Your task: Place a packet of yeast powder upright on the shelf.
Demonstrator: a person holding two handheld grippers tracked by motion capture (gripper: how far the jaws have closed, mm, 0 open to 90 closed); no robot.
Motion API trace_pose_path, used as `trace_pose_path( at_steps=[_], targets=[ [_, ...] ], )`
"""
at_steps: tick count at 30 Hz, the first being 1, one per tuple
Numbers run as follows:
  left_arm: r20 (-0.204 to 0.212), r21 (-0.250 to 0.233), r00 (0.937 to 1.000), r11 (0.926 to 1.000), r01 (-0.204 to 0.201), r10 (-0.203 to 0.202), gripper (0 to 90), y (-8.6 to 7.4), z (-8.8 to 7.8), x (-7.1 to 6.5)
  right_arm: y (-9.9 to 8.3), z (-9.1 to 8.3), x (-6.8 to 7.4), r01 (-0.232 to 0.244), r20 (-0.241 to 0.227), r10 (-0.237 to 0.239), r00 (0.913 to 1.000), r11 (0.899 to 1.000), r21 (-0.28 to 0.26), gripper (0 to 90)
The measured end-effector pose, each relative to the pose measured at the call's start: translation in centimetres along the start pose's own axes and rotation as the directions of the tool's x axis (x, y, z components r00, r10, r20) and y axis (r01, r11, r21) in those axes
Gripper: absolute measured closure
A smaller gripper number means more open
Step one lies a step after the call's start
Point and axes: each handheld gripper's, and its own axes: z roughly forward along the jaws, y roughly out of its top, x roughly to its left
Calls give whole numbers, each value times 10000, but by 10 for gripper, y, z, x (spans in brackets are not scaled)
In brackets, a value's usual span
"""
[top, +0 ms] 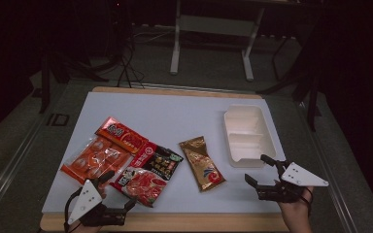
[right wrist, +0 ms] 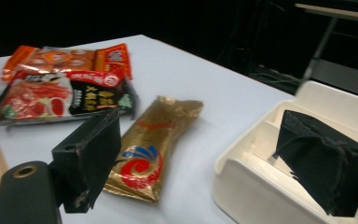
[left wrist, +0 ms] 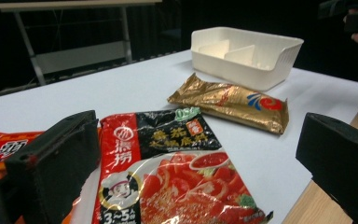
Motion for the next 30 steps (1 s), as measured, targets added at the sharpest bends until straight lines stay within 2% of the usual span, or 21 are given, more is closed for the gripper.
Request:
trace_pose_path(
  at_steps=[2,6,7,9,12,16,18,21,23,27,30],
  targets=[
    [136,-78,9999,10000,3,-2,2,0,1,-1,2,0,2,181,-3,-181,9998,9998,53,146],
    [438,-227,9990,9997,102,-92,2,0,2,-1,2,0,1,148,-32,-148,9999,9999,76,147],
    [558,-276,9983,9995,162,-146,2,1,2,-2,2,1,-2,-133,-87,135,9999,9997,184,147],
    [642,-309,9976,9992,263,-242,2,1,3,-1,2,1,-3,-228,-101,230,9997,9995,209,147],
    [651,-353,9970,9984,448,-425,2,1,4,0,2,3,-5,-505,-269,517,9983,9978,439,146],
    [131,-169,9993,9992,358,-356,2,2,6,1,3,3,-3,-593,-303,608,9977,9970,490,145],
    [203,-259,9995,9994,248,-243,2,3,5,0,5,3,-1,-508,-405,527,9978,9976,460,142],
    [265,-416,9992,9987,293,-282,2,4,5,-2,7,3,1,-587,-474,613,9970,9968,547,134],
    [240,-466,9993,9985,293,-282,2,5,5,-3,9,5,3,-669,-593,719,9957,9944,812,132],
    [479,-662,9981,9969,432,-400,3,5,6,-5,14,9,10,-392,-691,477,9965,9921,1194,123],
    [440,-658,9981,9968,459,-430,2,5,6,-7,20,12,11,-585,-1011,704,9924,9915,1159,120]
  ],
)
